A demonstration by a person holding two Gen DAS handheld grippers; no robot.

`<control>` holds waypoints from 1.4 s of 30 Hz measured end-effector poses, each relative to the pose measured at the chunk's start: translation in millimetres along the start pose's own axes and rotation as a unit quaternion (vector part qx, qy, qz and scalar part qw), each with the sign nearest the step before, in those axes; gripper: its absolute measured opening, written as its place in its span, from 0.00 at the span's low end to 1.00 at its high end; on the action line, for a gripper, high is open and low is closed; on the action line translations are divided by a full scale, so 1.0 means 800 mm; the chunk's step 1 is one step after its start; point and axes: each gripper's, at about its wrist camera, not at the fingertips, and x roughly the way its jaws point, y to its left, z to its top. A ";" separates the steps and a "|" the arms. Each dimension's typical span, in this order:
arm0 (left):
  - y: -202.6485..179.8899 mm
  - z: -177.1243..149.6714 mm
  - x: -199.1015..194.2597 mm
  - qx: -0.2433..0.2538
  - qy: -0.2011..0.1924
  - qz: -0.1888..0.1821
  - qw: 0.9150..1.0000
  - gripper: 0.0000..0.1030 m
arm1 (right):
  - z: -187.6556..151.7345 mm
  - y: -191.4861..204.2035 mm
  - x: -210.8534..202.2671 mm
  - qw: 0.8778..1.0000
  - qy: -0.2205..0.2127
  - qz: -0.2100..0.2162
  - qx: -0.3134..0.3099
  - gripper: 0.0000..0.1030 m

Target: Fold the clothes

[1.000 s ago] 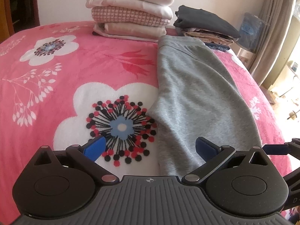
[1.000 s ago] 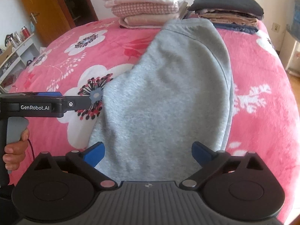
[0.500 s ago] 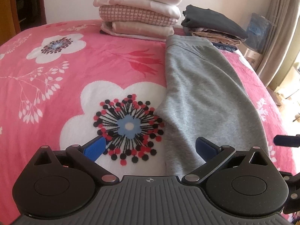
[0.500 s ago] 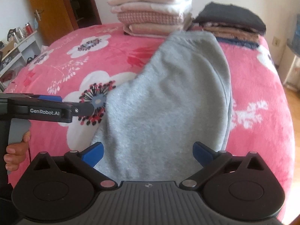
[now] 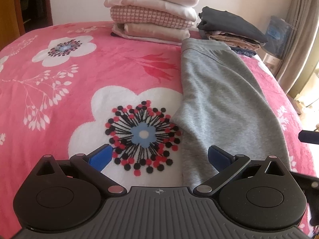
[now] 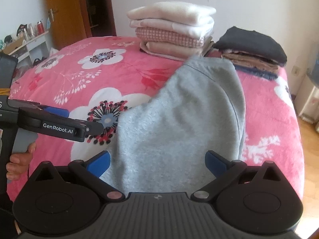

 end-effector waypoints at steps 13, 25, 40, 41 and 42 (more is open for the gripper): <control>0.014 -0.001 0.006 -0.018 0.008 0.019 1.000 1.00 | -0.002 0.008 0.012 0.999 0.035 0.024 -0.007 1.00; 0.021 -0.004 0.016 -0.029 0.036 0.028 0.999 1.00 | 0.003 -0.012 0.010 0.997 0.032 0.056 0.047 1.00; 0.038 -0.010 0.045 -0.062 0.116 0.067 0.989 1.00 | 0.006 -0.029 0.046 0.993 0.073 -0.032 0.084 0.95; 0.038 -0.010 0.047 -0.063 0.121 0.069 0.988 1.00 | 0.009 -0.027 0.048 0.994 0.071 -0.030 0.080 0.94; 0.039 -0.010 0.050 -0.064 0.125 0.070 0.988 1.00 | 0.012 -0.026 0.051 0.994 0.069 -0.026 0.075 0.91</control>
